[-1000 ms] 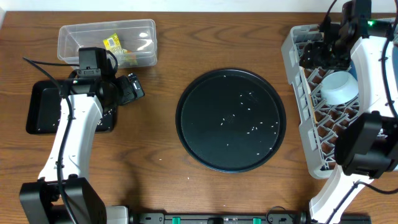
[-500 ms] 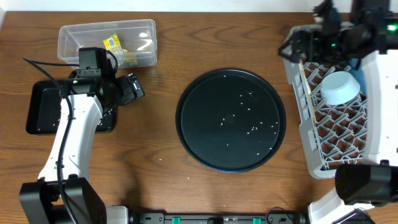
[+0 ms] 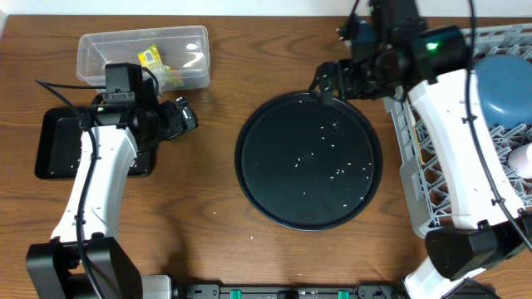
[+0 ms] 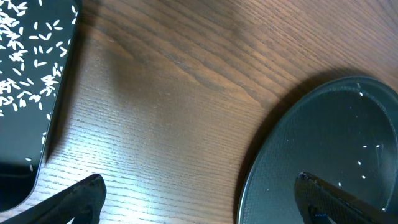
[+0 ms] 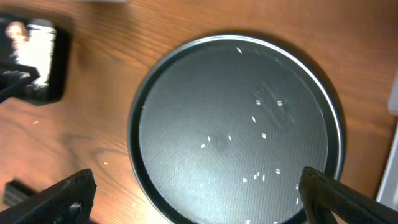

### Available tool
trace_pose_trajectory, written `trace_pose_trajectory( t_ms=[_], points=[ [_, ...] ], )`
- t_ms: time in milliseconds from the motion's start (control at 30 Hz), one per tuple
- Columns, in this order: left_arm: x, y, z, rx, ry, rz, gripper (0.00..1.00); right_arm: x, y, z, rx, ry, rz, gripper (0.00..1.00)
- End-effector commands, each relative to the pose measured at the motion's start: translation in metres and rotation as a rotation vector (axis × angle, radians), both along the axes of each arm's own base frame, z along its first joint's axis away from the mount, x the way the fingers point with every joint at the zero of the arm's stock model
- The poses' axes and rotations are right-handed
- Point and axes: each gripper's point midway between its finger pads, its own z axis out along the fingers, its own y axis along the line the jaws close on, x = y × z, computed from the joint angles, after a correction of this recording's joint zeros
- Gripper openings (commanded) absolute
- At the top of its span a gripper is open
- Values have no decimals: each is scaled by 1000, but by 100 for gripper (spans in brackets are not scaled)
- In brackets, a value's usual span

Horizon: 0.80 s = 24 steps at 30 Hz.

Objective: Sort waste into correct bins and load items into the dishwasher rack
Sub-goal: 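Open the right gripper and withdraw it from the rack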

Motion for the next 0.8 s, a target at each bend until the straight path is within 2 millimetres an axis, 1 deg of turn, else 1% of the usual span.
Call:
trace_pose_trajectory(
  t_ms=[0,100,133,233,333,467,500,567,633,700,767],
  points=[
    [-1,-1,-1,-16,6,-1,98,-3,-17,-4,-113,5,-168,99],
    [0,-1,-1,-16,5,-1,98,-15,-20,6,-119,0,-165,97],
    [-1,-1,-1,-16,6,-1,98,-21,-26,12,-129,-7,-166,96],
    [-1,-1,-1,-16,6,0,98,-40,-54,28,-216,-33,-212,93],
    [-1,-1,-1,-16,6,-1,98,-69,-82,47,-286,-52,-285,93],
    [-1,-1,-1,-12,7,0,98,-103,-114,69,-344,-94,-392,93],
    [-1,-1,-1,-12,7,0,98,-108,-119,72,-352,-105,-410,93],
    [-1,-1,-1,-12,7,0,98,-119,-124,75,-344,-120,-420,95],
    [-1,-1,-1,-12,7,0,98,-130,-128,71,-334,-112,-448,95],
    [-1,-1,-1,-12,7,0,98,-141,-133,62,-338,-89,-466,99],
    [-1,-1,-1,-12,7,0,98,-151,-136,51,-346,-60,-483,99]
  ],
)
